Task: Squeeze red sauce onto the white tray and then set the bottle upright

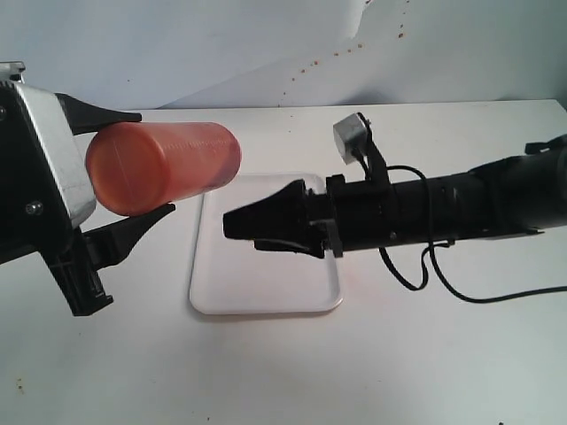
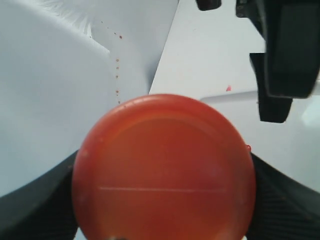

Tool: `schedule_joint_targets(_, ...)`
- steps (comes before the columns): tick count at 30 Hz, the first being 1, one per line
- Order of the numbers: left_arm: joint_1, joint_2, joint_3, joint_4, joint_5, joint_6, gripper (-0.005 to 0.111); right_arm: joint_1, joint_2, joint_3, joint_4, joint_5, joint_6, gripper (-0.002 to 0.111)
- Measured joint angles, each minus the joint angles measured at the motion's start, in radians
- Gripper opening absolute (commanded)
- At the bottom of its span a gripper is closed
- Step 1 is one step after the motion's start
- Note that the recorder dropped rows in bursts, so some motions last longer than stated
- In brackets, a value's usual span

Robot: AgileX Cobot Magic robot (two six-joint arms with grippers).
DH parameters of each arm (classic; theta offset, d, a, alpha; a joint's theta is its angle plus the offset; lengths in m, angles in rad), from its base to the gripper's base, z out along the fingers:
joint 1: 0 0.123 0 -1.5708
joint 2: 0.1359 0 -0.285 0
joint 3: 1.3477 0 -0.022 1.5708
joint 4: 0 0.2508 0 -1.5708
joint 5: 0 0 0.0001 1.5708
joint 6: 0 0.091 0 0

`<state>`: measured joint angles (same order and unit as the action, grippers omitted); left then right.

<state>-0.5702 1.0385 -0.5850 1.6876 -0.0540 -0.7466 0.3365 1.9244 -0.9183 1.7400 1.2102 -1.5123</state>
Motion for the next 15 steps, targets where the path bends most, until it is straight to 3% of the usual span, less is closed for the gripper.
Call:
schedule_joint_targets(9, 0.000, 0.000, 0.000, 0.000, 0.000, 0.008, 0.000, 0.000, 0.000, -0.159, 0.004, 0.000, 0.302, 0.098)
schedule_joint_targets(15, 0.000, 0.000, 0.000, 0.000, 0.000, 0.021, 0.000, 0.000, 0.002, -0.159, 0.002, 0.000, 0.368, 0.098)
